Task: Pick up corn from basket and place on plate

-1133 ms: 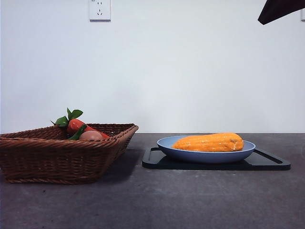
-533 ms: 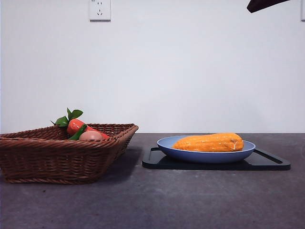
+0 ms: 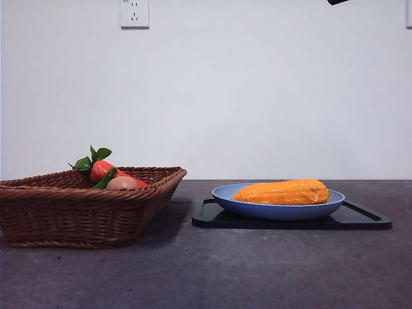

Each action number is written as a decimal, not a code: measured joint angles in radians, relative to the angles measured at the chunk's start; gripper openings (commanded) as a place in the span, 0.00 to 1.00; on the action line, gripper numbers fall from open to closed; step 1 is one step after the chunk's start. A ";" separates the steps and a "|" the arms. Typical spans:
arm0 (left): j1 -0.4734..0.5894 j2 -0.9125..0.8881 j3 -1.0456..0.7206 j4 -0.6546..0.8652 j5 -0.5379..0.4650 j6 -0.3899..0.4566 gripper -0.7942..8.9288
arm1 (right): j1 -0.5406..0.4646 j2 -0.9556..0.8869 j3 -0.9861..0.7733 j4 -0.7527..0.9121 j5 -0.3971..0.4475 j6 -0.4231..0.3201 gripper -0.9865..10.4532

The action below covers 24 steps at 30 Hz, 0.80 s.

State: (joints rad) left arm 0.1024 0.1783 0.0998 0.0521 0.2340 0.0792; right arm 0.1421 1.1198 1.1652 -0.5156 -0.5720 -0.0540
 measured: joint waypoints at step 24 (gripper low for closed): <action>0.000 -0.173 -0.069 -0.220 -0.020 -0.041 0.09 | -0.003 0.000 0.000 0.005 0.000 0.000 0.09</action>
State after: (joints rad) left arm 0.1028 0.0051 0.0311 -0.1680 0.2142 0.0380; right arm 0.1390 1.1198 1.1652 -0.5110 -0.5720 -0.0540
